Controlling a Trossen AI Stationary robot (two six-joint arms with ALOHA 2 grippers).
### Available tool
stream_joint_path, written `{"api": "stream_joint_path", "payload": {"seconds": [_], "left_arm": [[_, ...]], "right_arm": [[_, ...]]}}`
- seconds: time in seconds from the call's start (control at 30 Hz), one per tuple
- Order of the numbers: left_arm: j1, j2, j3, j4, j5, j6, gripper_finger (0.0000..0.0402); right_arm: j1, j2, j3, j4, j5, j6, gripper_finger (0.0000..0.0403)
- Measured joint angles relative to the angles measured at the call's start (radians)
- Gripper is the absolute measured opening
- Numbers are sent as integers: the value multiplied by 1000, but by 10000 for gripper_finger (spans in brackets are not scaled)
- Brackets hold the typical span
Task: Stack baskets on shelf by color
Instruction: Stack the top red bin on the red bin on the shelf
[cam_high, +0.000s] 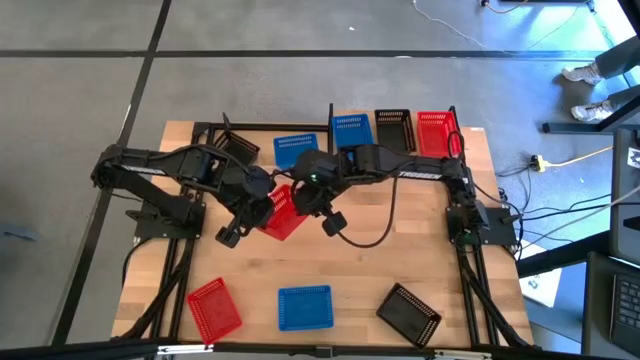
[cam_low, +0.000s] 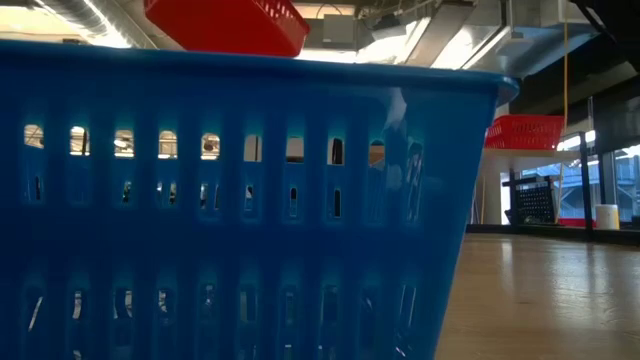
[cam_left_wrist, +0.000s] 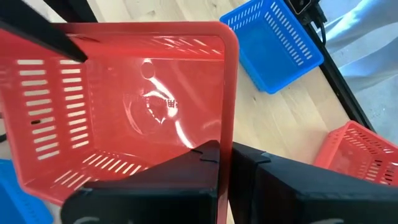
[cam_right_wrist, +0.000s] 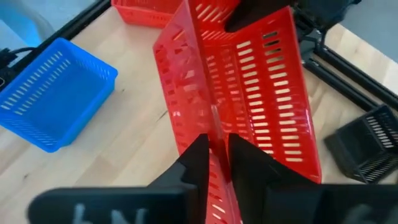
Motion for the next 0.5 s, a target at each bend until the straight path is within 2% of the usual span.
{"api": "stream_joint_path", "payload": {"seconds": [0.17, 0.33, 0.5], "left_arm": [[0, 0, 0, 4, -5, 1, 0], [0, 3, 0, 12, -39, -16, 9], [0, 7, 0, 34, -56, -20, 37]], "right_arm": [[1, 4, 0, -12, -5, -2, 9], [0, 6, 0, -16, -2, -2, 7], [1, 6, -2, -35, -3, 1, 6]]}}
